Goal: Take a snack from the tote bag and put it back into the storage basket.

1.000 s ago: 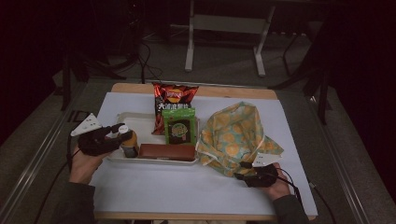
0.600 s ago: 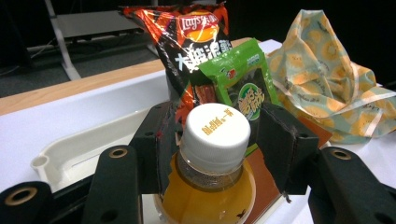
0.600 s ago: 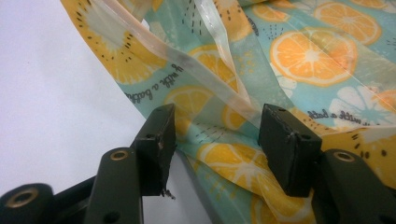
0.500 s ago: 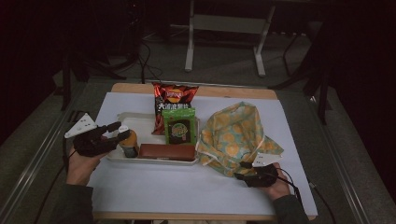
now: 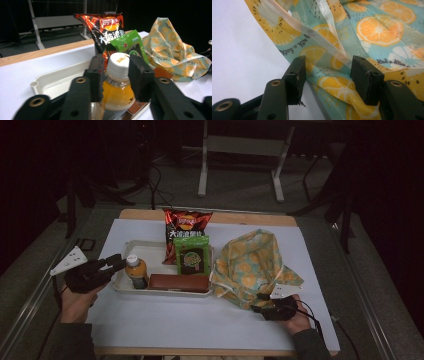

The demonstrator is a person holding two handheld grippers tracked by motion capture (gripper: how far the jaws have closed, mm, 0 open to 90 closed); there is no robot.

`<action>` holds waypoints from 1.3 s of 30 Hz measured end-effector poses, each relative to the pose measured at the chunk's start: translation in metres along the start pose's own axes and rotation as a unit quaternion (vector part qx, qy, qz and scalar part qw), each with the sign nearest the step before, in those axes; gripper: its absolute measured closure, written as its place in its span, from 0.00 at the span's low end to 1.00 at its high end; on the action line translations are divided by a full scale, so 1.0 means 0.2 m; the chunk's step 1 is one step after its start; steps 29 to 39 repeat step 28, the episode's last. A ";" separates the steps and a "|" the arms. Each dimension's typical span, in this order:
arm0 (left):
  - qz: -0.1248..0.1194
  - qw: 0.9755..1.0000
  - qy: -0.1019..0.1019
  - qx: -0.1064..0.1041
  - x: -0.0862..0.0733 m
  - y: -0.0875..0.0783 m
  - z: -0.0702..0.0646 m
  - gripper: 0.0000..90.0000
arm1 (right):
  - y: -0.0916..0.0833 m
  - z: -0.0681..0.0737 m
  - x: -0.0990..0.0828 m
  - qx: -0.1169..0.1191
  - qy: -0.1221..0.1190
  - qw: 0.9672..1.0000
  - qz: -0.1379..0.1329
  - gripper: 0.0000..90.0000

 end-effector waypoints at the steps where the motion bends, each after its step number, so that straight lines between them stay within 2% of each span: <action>1: 0.002 1.000 0.001 0.003 0.00 -0.01 0.00 0.78 | 0.00 0.00 0.00 0.000 0.000 1.000 0.000 0.51; 5: 0.003 1.000 0.002 0.011 -0.02 -0.03 0.02 0.85 | 0.00 0.00 0.00 0.000 0.000 1.000 0.000 0.51; 7: 0.005 1.000 -0.004 0.027 -0.03 -0.04 0.03 0.94 | 0.00 0.00 0.00 0.000 0.000 1.000 0.000 0.51; 9: 0.010 0.999 -0.007 0.034 -0.03 -0.04 0.04 0.98 | 0.00 0.00 0.00 0.000 0.000 1.000 0.000 0.51; 12: 0.025 0.998 -0.010 0.053 -0.04 -0.04 0.05 0.99 | 0.00 0.00 0.00 0.000 0.000 1.000 0.000 0.51; 21: 0.047 0.996 -0.016 0.080 -0.06 -0.02 0.06 0.99 | 0.00 0.00 0.00 0.000 0.000 1.000 0.000 0.51; 25: 0.065 0.993 -0.021 0.094 -0.09 0.00 0.06 0.99 | 0.00 0.00 0.00 -0.001 -0.001 1.000 0.000 0.51; 28: 0.071 0.992 -0.023 0.097 -0.10 0.01 0.06 0.99 | 0.00 0.00 0.00 -0.001 -0.001 1.000 0.000 0.51; 39: 0.071 0.992 -0.023 0.097 -0.10 0.01 0.06 0.99 | 0.00 0.00 0.00 -0.001 -0.001 1.000 0.000 0.51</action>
Point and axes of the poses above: each handheld gripper's, and its own axes: y roughly forward along the jaws, x roughly out of its top, z roughly to its left, the point moved 4 cm from there along y, roughly forward along the jaws, and after that the axes turned 14 degrees about y, right-handed, at the moved point
